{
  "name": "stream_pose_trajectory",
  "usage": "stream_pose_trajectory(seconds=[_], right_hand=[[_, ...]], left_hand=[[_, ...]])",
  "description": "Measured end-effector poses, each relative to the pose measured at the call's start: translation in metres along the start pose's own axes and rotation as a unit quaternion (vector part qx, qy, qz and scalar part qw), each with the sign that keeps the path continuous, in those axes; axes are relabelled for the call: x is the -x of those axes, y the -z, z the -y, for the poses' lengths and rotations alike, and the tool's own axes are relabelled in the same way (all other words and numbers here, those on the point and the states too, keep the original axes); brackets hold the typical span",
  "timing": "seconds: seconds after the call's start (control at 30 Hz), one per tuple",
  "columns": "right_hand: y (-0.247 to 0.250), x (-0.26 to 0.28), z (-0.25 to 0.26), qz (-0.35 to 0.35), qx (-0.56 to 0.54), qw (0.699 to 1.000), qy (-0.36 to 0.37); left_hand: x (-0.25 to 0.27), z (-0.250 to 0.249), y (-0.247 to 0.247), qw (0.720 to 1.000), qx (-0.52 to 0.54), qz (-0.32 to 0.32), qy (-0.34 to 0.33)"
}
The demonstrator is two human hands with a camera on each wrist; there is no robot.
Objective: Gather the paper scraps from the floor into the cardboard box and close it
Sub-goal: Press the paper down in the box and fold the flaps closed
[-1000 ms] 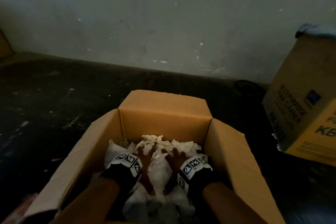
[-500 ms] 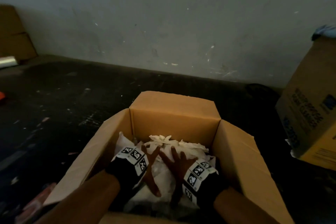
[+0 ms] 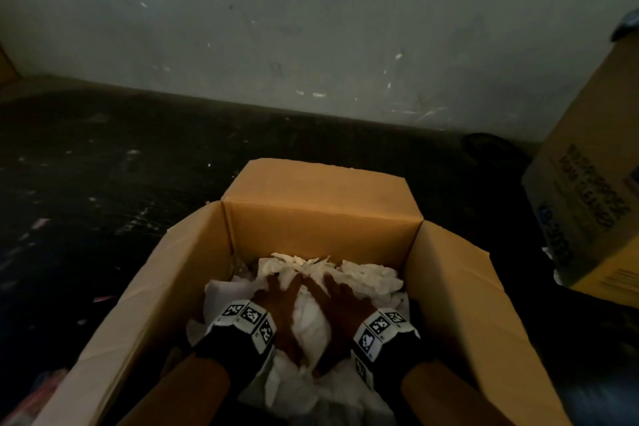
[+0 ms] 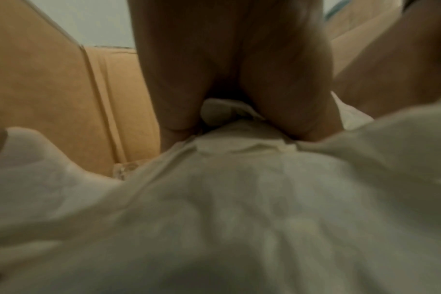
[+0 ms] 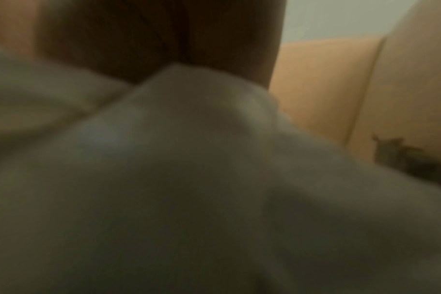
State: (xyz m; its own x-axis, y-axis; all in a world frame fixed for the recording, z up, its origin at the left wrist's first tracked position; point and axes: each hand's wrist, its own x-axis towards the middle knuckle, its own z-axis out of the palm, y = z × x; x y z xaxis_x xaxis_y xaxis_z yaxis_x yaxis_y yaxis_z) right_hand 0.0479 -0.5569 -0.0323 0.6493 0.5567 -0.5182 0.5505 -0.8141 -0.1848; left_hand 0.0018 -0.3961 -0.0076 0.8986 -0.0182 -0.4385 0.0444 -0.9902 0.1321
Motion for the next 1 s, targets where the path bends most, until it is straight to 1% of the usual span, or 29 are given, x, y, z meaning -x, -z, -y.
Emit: stream_pose_trajectory(seconds=[0.03, 0.07, 0.13, 0.2, 0.27, 0.33, 0.4, 0.47, 0.5, 0.57, 0.6, 0.67, 0.7, 0.77, 0.87, 0.93, 1.0], right_hand=[[0.002, 0.002, 0.002, -0.001, 0.005, 1.0, -0.002], [0.001, 0.002, 0.001, -0.003, 0.014, 1.0, -0.009], [0.0, 0.006, 0.005, -0.027, 0.028, 0.999, -0.008], [0.001, 0.013, 0.011, -0.042, 0.059, 0.997, -0.024], [0.009, 0.026, 0.019, -0.05, 0.043, 0.997, -0.038], [0.03, 0.047, 0.023, -0.057, 0.024, 0.997, -0.037], [0.051, 0.071, 0.022, -0.062, 0.047, 0.996, -0.045], [0.062, 0.084, 0.017, -0.043, 0.071, 0.995, -0.061], [0.063, 0.085, 0.015, -0.037, 0.068, 0.995, -0.062], [0.05, 0.079, 0.011, -0.04, 0.059, 0.996, -0.048], [0.042, 0.074, 0.012, -0.046, 0.057, 0.997, -0.039], [0.02, 0.057, 0.012, -0.026, 0.048, 0.997, -0.051], [0.01, 0.046, 0.012, -0.004, 0.032, 0.997, -0.067], [0.001, 0.03, 0.014, 0.018, 0.017, 0.995, -0.093], [0.005, 0.027, 0.014, 0.014, 0.028, 0.994, -0.101], [0.006, 0.025, 0.01, 0.003, 0.023, 0.995, -0.097], [0.002, 0.02, 0.006, 0.01, 0.029, 0.994, -0.104]], left_hand=[[0.0, 0.001, 0.0, 1.0, -0.002, -0.009, -0.018], [0.001, -0.001, 0.003, 1.0, 0.005, -0.003, -0.013], [0.006, -0.005, 0.005, 0.999, 0.015, 0.028, 0.017], [0.014, -0.01, 0.009, 0.997, 0.029, 0.055, 0.042], [0.03, -0.014, 0.022, 0.997, 0.022, 0.068, 0.043], [0.034, -0.007, 0.031, 0.999, -0.004, 0.051, 0.01], [0.033, -0.001, 0.04, 0.998, -0.049, 0.006, -0.035], [0.034, -0.002, 0.044, 0.995, -0.091, -0.007, -0.03], [0.038, -0.006, 0.046, 0.995, -0.092, 0.003, -0.022], [0.048, -0.015, 0.037, 0.998, -0.048, 0.044, -0.003], [0.051, -0.019, 0.031, 0.998, -0.047, 0.039, 0.002], [0.062, -0.021, 0.018, 0.994, -0.098, -0.051, 0.002], [0.066, -0.022, 0.017, 0.99, -0.122, -0.074, 0.006], [0.063, -0.019, 0.017, 0.987, -0.146, -0.061, 0.007], [0.034, -0.011, 0.004, 0.989, -0.134, -0.058, 0.005], [0.017, -0.009, -0.005, 0.997, -0.067, -0.046, 0.012], [0.002, -0.01, -0.012, 0.999, -0.021, 0.012, 0.031]])
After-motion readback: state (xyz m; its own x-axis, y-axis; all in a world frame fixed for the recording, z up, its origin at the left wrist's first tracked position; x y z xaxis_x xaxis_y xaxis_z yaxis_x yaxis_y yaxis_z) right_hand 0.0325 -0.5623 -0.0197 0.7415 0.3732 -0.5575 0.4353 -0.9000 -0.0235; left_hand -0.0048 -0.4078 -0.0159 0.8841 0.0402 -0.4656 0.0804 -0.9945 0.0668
